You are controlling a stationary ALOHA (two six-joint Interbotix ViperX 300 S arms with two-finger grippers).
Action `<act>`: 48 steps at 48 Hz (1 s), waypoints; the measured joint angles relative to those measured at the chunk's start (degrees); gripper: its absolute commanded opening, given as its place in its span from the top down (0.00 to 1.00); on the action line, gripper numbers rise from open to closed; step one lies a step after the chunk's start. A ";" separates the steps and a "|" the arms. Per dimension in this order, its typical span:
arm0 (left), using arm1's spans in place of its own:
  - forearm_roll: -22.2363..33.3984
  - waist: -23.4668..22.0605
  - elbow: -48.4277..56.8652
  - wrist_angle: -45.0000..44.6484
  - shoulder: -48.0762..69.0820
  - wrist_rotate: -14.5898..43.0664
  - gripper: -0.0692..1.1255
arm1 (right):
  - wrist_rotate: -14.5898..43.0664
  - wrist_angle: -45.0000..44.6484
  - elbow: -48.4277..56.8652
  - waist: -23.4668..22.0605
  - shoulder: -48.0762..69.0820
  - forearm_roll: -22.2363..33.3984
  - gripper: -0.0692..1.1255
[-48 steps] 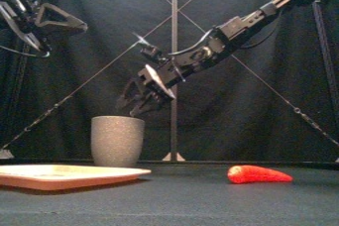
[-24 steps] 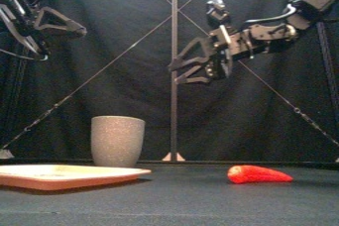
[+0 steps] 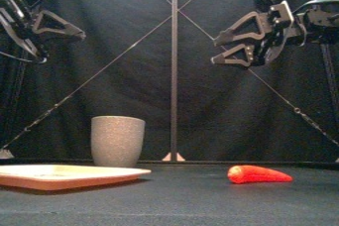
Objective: Pick the pink ball then place it in the grey bowl
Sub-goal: Drop pink ball in the grey bowl and return to neutral
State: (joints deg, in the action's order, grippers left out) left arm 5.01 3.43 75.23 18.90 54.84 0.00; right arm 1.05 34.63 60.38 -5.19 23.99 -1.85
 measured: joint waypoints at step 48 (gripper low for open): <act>0.00 0.09 1.14 -0.26 0.00 0.09 0.86 | -0.18 0.00 4.31 2.72 6.24 -0.88 0.08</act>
State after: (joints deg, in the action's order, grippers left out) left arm 5.01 3.52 76.38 18.63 54.84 0.09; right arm 0.88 34.63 64.69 -2.46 30.23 -2.72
